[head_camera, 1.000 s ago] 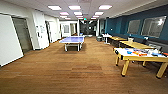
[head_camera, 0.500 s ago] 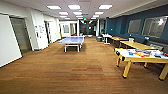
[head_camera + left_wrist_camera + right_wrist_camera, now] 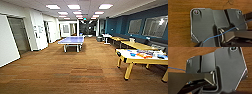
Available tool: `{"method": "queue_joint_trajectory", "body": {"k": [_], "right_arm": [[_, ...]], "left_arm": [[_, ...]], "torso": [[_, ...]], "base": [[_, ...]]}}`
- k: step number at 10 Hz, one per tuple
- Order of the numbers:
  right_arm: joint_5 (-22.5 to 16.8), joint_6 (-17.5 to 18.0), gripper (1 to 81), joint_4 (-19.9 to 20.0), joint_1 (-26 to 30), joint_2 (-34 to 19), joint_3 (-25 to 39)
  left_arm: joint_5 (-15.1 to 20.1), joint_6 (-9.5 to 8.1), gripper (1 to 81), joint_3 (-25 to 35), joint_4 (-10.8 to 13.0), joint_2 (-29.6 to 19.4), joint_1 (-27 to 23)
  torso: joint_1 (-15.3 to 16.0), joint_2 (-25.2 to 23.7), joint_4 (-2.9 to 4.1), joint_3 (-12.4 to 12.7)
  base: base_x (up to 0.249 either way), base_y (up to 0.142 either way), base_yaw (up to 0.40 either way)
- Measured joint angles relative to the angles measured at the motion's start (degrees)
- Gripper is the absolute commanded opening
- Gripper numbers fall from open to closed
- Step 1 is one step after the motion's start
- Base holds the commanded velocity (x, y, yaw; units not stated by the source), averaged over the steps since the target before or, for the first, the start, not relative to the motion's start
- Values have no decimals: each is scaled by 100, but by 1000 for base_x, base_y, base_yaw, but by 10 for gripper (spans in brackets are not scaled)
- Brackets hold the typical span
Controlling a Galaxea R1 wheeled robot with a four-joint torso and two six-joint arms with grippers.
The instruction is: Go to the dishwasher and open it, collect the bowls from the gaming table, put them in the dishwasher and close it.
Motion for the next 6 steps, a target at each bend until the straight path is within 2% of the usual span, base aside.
{"method": "queue_joint_trajectory", "body": {"k": [6], "right_arm": [[5,0,811,-1,0,0,0]], "left_arm": [[-2,2,811,-2,0,13,-5]], "torso": [[2,0,0,0]], "base": [[177,0,0]]}}
